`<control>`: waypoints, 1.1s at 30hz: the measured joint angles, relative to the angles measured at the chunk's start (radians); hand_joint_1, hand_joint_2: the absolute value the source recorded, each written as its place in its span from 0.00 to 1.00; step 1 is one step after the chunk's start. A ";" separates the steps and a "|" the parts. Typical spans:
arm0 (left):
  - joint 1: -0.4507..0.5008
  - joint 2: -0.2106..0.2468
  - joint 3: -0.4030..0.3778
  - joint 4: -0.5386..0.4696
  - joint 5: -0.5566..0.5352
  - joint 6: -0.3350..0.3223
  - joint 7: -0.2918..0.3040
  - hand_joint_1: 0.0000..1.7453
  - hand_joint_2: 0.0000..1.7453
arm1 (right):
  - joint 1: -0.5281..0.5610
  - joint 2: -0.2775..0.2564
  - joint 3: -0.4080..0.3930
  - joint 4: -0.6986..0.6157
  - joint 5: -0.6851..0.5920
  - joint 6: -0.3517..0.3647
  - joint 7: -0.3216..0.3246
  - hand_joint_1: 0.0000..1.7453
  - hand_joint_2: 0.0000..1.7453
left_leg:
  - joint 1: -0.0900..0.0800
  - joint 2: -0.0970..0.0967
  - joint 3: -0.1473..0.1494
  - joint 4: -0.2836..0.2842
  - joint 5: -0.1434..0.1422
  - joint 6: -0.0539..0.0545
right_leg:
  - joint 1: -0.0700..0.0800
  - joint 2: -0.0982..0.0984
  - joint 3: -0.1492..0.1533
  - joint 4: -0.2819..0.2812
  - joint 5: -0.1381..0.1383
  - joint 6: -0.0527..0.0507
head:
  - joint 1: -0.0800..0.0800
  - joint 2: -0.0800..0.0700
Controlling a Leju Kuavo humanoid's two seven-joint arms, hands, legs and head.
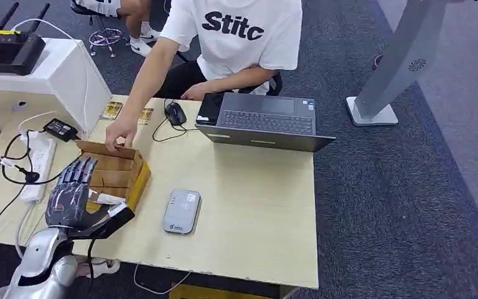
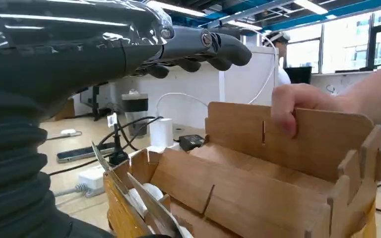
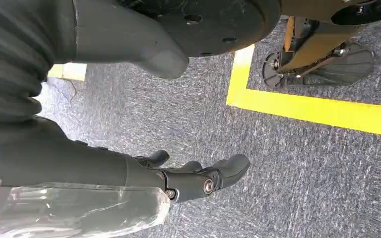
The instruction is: Pass the card to the sensor for recognition and then transmit it.
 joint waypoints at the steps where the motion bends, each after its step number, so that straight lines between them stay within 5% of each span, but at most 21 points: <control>1: -0.001 -0.002 -0.001 0.004 0.000 0.002 0.000 0.00 1.00 | 0.000 0.000 0.000 0.000 0.000 0.000 0.000 0.00 1.00 | 0.000 0.000 0.000 0.000 0.000 0.000 | 0.000 0.000 0.000 0.000 0.000 0.000 | 0.000 0.000; 13: -0.007 -0.005 -0.010 0.037 0.000 0.002 -0.003 0.07 1.00 | 0.000 0.000 0.001 0.000 0.000 0.000 0.005 0.00 1.00 | 0.000 0.000 0.000 0.000 0.000 0.000 | 0.000 0.000 0.000 0.000 0.000 0.000 | 0.000 0.000; 15: -0.008 -0.003 -0.013 0.041 0.005 -0.002 -0.012 0.28 1.00 | 0.000 0.000 0.001 0.000 0.000 0.002 0.005 0.00 1.00 | 0.000 0.000 0.000 0.000 0.000 0.000 | 0.000 0.000 0.000 0.000 0.000 0.000 | 0.000 0.000; 17: -0.008 -0.002 -0.015 0.045 0.012 -0.010 -0.019 0.83 1.00 | -0.001 0.000 0.001 0.000 0.000 0.003 0.005 0.00 1.00 | 0.000 0.000 0.000 0.000 0.000 0.000 | 0.000 0.000 0.000 0.000 0.000 0.000 | 0.000 0.000; 19: -0.008 0.003 -0.015 0.047 0.021 -0.016 -0.026 1.00 1.00 | -0.001 0.000 0.001 0.000 -0.001 0.003 0.004 0.00 1.00 | 0.000 0.000 0.000 0.000 0.000 0.000 | 0.000 0.000 0.000 0.000 0.000 0.000 | 0.000 0.000; 33: -0.011 0.023 -0.023 0.047 0.045 -0.030 -0.033 1.00 1.00 | 0.000 0.000 0.006 0.000 -0.010 0.003 -0.002 0.00 1.00 | 0.000 0.000 0.000 0.000 0.000 0.000 | 0.000 0.000 0.000 0.000 0.000 0.000 | 0.000 0.000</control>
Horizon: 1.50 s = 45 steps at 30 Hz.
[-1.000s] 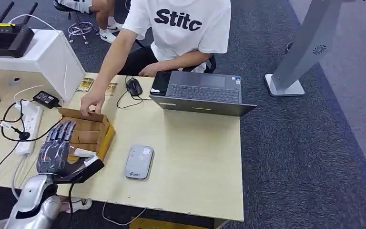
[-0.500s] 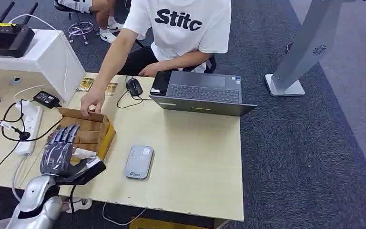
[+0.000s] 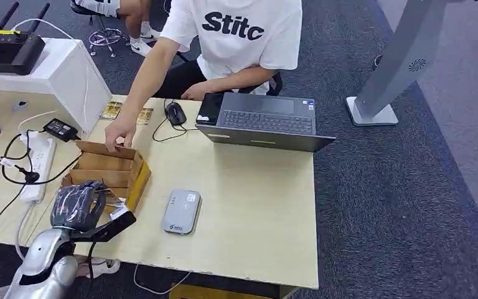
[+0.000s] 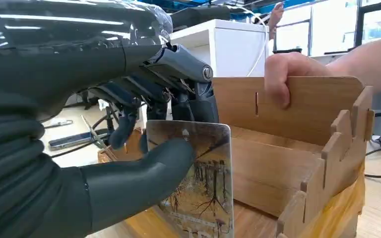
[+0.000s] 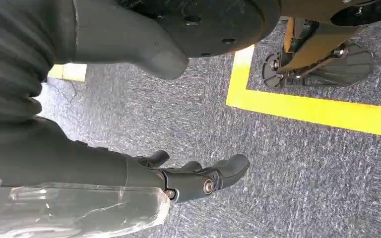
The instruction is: Pass the card to the sensor for recognition and then transmit it.
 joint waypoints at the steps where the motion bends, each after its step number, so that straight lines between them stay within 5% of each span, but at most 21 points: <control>1: 0.000 0.000 0.000 0.000 0.000 0.000 0.000 1.00 1.00 | 0.000 0.000 0.000 0.000 0.000 0.000 0.000 0.00 1.00 | 0.000 0.000 0.000 0.000 0.000 0.000 | 0.000 0.000 0.000 0.000 0.000 0.000 | 0.000 0.000; 45: -0.033 0.024 -0.001 -0.005 -0.034 0.050 0.043 1.00 1.00 | -0.001 0.000 0.018 0.000 -0.024 -0.002 -0.001 0.00 1.00 | 0.000 0.000 0.000 0.000 0.000 0.000 | 0.000 0.000 0.000 0.000 0.000 0.000 | 0.000 0.000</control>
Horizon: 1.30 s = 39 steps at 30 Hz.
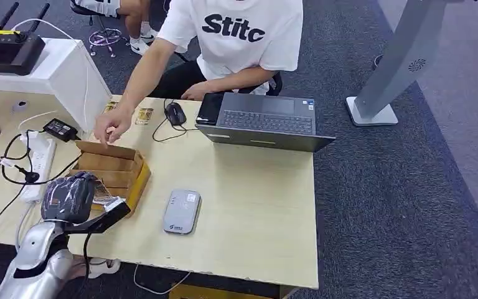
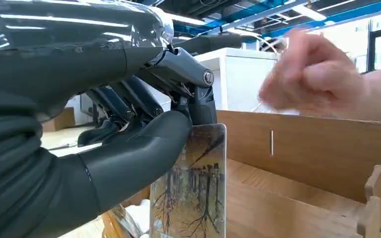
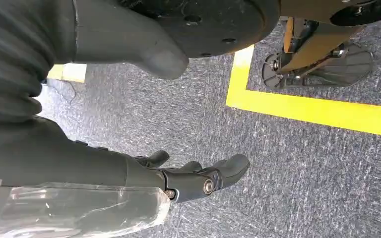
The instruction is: Pass the card to the sensor for recognition and then transmit it.
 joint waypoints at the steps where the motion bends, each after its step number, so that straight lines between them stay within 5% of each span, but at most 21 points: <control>1: 0.000 0.000 0.000 0.000 -0.003 0.006 0.001 1.00 1.00 | 0.000 0.000 0.000 0.000 0.000 0.000 0.000 0.00 1.00 | 0.000 0.000 0.000 0.000 0.000 0.000 | 0.000 0.000 0.000 0.000 0.000 0.000 | 0.000 0.000; 39: -0.042 0.005 0.000 0.000 -0.027 0.028 0.019 1.00 1.00 | -0.001 0.000 0.007 0.000 -0.008 0.000 0.005 0.00 1.00 | 0.000 0.000 0.000 0.000 0.000 0.000 | 0.000 -0.001 0.000 0.000 0.000 0.000 | 0.000 0.000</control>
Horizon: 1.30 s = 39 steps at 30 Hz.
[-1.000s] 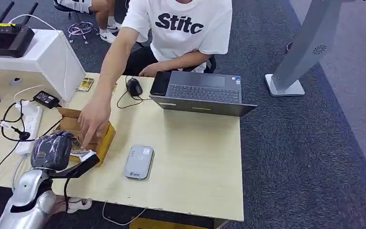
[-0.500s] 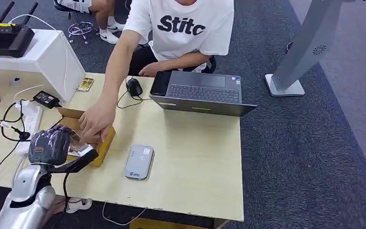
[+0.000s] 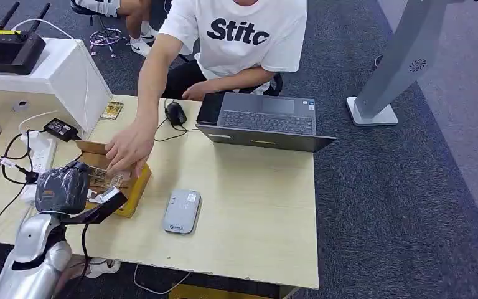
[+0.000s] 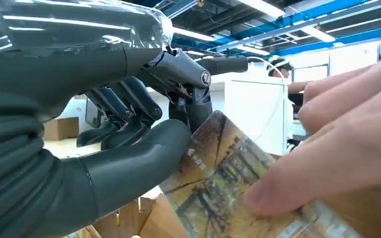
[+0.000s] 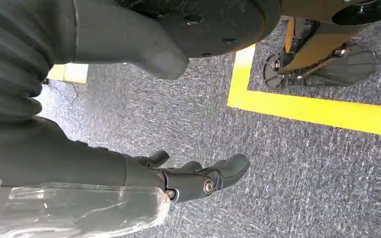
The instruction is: Pass the card to the sensor for recognition and then transmit it.
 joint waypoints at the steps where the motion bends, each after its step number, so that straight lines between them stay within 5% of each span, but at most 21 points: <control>1: -0.002 0.002 0.000 0.000 -0.003 0.001 0.001 1.00 1.00 | 0.000 0.000 0.000 0.000 0.000 0.000 -0.001 0.00 1.00 | 0.000 0.000 0.000 0.000 0.000 0.000 | 0.000 0.000 0.000 0.000 0.000 0.000 | 0.000 0.000; 19: -0.062 0.014 0.000 0.000 -0.023 0.059 0.043 1.00 1.00 | -0.001 0.000 0.017 0.000 -0.017 -0.001 -0.003 0.00 1.00 | 0.000 0.000 0.000 0.000 0.000 0.000 | 0.000 0.000 0.000 0.000 0.000 0.000 | 0.000 0.000; 20: -0.062 0.014 0.000 0.000 -0.025 0.076 0.053 0.87 1.00 | -0.001 0.000 0.017 0.000 -0.020 -0.003 -0.003 0.00 1.00 | 0.000 0.000 0.000 0.000 0.000 0.000 | 0.000 0.000 0.000 0.000 0.000 0.000 | 0.000 0.000; 21: -0.063 0.014 0.002 0.000 -0.026 0.096 0.063 0.00 1.00 | -0.001 0.000 0.017 0.000 -0.022 -0.004 -0.003 0.00 1.00 | 0.000 0.000 0.000 0.000 0.000 0.000 | 0.000 0.000 0.000 0.000 0.000 0.000 | 0.000 0.000; 27: -0.073 0.011 0.026 -0.010 -0.025 0.177 0.088 0.00 1.00 | -0.001 0.000 0.018 0.000 -0.030 -0.007 0.002 0.00 1.00 | 0.000 0.000 0.000 0.000 0.000 0.000 | 0.000 0.000 0.000 0.000 0.000 0.000 | 0.000 0.000; 28: -0.075 0.011 0.030 -0.010 -0.024 0.178 0.090 0.00 0.00 | -0.001 0.000 0.018 0.000 -0.031 -0.007 0.002 0.00 1.00 | 0.000 0.000 0.000 0.000 0.000 0.000 | 0.000 0.000 0.000 0.000 0.000 0.000 | 0.000 0.000; 39: -0.068 -0.008 0.090 -0.053 0.068 0.311 0.077 0.00 0.00 | -0.001 0.000 0.020 0.000 -0.051 -0.007 0.005 0.00 1.00 | 0.000 0.000 0.000 0.000 0.000 0.000 | 0.000 0.001 0.000 0.000 0.000 0.000 | 0.000 0.000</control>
